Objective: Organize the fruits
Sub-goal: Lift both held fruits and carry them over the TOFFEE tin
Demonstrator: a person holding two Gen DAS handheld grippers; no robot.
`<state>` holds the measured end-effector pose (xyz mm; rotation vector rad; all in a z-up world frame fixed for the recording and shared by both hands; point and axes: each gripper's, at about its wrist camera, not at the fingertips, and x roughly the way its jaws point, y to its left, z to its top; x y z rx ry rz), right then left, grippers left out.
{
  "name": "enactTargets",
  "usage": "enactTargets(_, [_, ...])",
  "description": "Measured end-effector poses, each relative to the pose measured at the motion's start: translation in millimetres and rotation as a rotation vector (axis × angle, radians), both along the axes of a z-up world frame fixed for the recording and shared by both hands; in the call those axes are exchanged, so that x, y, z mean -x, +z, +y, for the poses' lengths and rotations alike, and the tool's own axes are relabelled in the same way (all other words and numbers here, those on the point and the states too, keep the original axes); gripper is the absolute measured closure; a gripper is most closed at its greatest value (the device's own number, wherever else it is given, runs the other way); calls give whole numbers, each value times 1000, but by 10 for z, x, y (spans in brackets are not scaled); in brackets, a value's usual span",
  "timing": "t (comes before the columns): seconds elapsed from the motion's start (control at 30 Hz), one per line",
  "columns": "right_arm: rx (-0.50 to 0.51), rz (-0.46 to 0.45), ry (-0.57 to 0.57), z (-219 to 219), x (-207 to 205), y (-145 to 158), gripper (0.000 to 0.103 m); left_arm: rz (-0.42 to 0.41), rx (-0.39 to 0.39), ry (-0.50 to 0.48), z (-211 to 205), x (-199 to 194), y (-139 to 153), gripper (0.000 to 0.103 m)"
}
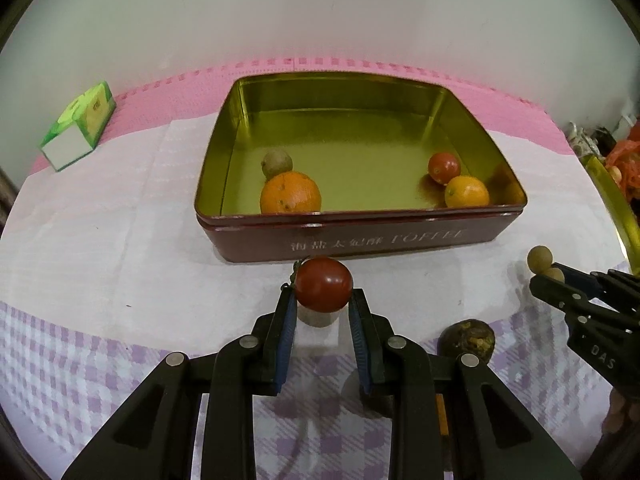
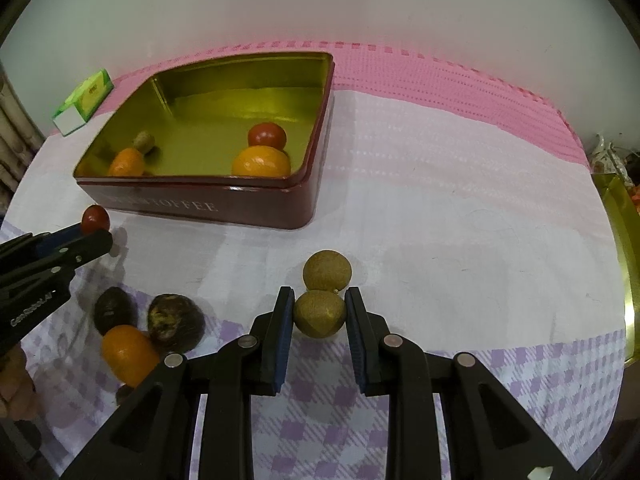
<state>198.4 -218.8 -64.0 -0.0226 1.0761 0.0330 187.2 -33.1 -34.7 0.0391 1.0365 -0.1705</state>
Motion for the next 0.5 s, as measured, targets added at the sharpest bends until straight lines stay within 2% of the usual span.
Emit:
enactTargets(0.3, [-1,-65,17,76,87,338,79,-52,23,-3,69,38,229,75])
enactTargets(0.5, [-1,-100,35,182,-23,540,79,-90,20,3,125,-22,383,75])
